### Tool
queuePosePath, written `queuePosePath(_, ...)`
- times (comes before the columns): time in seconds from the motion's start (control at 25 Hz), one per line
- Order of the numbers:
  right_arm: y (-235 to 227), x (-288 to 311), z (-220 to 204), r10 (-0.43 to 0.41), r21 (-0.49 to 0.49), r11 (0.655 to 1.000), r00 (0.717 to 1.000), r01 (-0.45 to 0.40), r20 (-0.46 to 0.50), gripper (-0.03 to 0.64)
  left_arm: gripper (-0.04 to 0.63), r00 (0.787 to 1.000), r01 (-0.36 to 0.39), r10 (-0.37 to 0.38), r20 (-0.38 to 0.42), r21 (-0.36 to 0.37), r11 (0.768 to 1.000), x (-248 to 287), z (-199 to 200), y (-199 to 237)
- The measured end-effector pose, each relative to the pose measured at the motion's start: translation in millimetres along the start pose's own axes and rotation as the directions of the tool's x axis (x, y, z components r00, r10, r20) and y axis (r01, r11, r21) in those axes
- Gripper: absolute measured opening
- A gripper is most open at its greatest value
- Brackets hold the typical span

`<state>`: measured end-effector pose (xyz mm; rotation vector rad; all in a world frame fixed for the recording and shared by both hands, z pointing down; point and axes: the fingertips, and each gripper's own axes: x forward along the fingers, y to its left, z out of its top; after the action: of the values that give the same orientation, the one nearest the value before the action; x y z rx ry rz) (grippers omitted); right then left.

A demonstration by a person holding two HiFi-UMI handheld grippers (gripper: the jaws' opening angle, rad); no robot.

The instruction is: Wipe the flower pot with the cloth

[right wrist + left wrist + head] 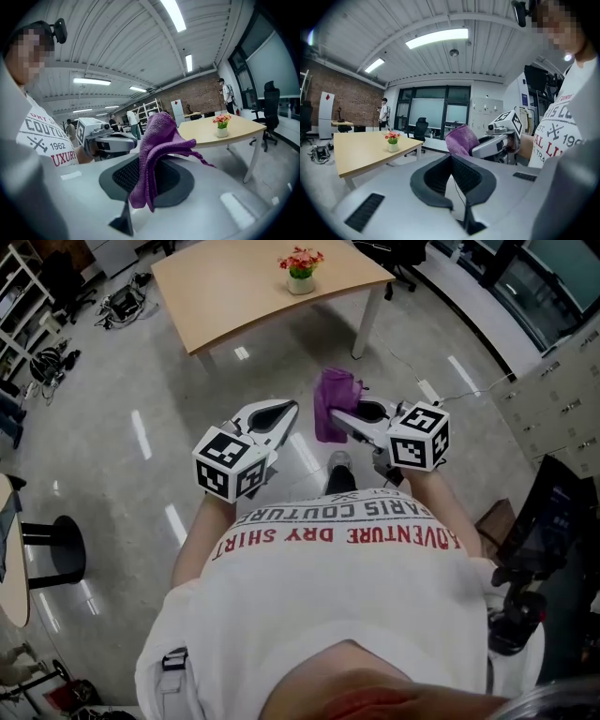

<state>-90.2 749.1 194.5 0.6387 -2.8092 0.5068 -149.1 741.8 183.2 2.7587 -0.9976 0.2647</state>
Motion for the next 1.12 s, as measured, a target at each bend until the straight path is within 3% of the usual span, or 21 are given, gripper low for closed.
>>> queuePosePath(0.2, -125, 33, 24, 0.006, 0.049, 0.999, 1.000, -0.006, 0.003, 0.051, 0.002, 0.999, -0.013, 0.013, -0.030, -0.011, 1.000, 97, 7, 81)
queuePosePath(0.52, -374, 51, 48, 0.018, 0.144, 0.989, 1.000, -0.017, -0.005, 0.051, 0.002, 0.996, -0.046, 0.041, -0.075, -0.063, 0.997, 315, 22, 204)
queuePosePath(0.76, -556, 58, 114, 0.011, 0.150, 0.989, 1.000, -0.010, -0.008, 0.051, 0.002, 0.994, -0.084, 0.081, -0.073, -0.041, 0.996, 469, 83, 299)
queuePosePath(0.92, -611, 66, 149, 0.010, 0.123, 0.992, 1.000, -0.011, 0.011, 0.051, 0.002, 0.991, -0.126, 0.124, -0.045, -0.043, 0.991, 506, 106, 340)
queuePosePath(1.12, -618, 76, 154, 0.019, 0.112, 0.993, 0.999, -0.023, 0.033, 0.051, 0.002, 0.987, -0.162, 0.162, -0.020, -0.009, 0.987, 502, 107, 353)
